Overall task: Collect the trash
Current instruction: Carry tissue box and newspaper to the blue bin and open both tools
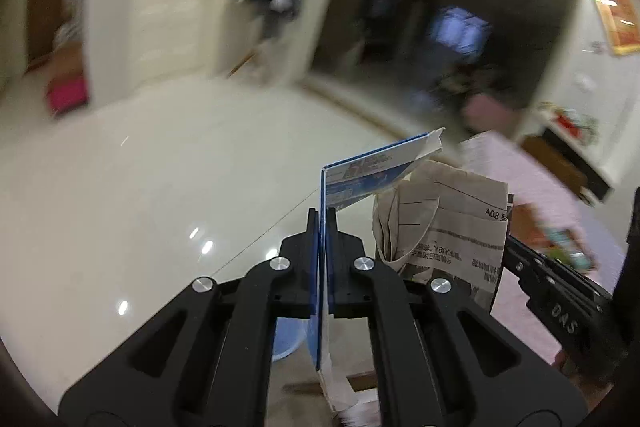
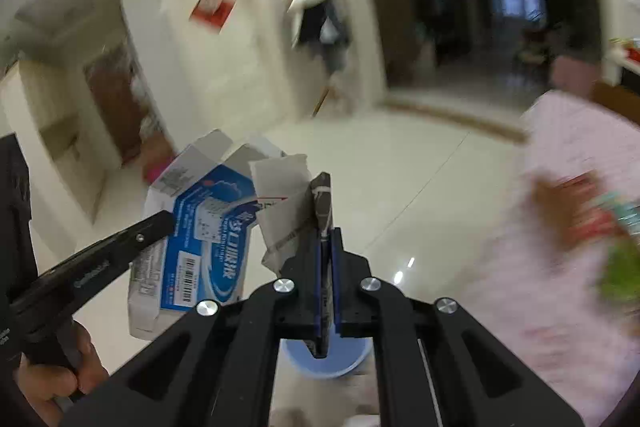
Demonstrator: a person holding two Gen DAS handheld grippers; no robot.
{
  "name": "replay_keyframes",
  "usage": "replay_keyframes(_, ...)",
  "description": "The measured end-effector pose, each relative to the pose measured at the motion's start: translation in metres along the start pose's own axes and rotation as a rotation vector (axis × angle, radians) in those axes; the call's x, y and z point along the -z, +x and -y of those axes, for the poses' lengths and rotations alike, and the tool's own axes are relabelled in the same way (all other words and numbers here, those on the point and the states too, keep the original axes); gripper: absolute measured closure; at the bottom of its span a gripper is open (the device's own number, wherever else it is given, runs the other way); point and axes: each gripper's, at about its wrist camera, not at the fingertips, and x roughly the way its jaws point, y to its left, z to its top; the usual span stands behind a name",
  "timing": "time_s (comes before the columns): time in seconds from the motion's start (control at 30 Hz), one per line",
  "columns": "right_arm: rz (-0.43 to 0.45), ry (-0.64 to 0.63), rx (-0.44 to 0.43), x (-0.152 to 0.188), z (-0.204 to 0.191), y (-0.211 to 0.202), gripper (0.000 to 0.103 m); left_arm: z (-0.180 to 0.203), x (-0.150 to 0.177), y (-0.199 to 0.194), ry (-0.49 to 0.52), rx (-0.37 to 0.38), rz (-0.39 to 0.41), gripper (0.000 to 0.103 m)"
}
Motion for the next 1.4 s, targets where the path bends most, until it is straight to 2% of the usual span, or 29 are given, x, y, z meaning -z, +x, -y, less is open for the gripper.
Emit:
replay_keyframes(0.07,-0.082,-0.012,-0.004,0.015,-0.018,0.048,0.098,-0.031,0.014,0.038,-0.038,-0.062,-0.094,0.1)
replay_keyframes(0.17,-0.208,-0.015,0.023,0.043,-0.024,0.116,0.098,-0.063,0.041,0.099,-0.079,-0.099,-0.231,0.1)
replay_keyframes(0.3,-0.32,-0.006,0.1,0.076,-0.01,0.18,0.098,-0.078,0.07,0.166,-0.103,-0.103,-0.368,0.1)
replay_keyframes(0.43,-0.375,-0.001,0.149,0.092,0.003,0.217,0.098,-0.08,0.087,0.222,-0.102,-0.107,-0.453,0.099)
replay_keyframes(0.53,-0.392,0.01,0.163,0.108,-0.004,0.231,0.098,-0.076,0.094,0.256,-0.117,-0.096,-0.507,0.098)
replay_keyframes(0.63,-0.404,0.011,0.172,0.117,-0.007,0.243,0.098,-0.079,0.098,0.285,-0.146,-0.08,-0.571,0.09)
replay_keyframes(0.7,-0.411,0.011,0.173,0.12,-0.01,0.252,0.098,-0.079,0.103,0.294,-0.156,-0.093,-0.589,0.07)
replay_keyframes(0.73,-0.411,0.009,0.172,0.12,-0.011,0.254,0.098,-0.082,0.107,0.289,-0.16,-0.098,-0.576,0.045)
replay_keyframes(0.77,-0.412,0.006,0.17,0.122,-0.013,0.257,0.098,-0.083,0.107,0.287,-0.162,-0.108,-0.552,0.042)
replay_keyframes(1.27,-0.437,0.009,0.111,0.123,-0.023,0.276,0.097,-0.101,0.103,0.242,-0.181,-0.162,-0.507,0.04)
replay_keyframes(1.4,-0.406,0.031,0.064,0.112,-0.028,0.273,0.089,-0.107,0.095,0.224,-0.19,-0.17,-0.477,0.037)
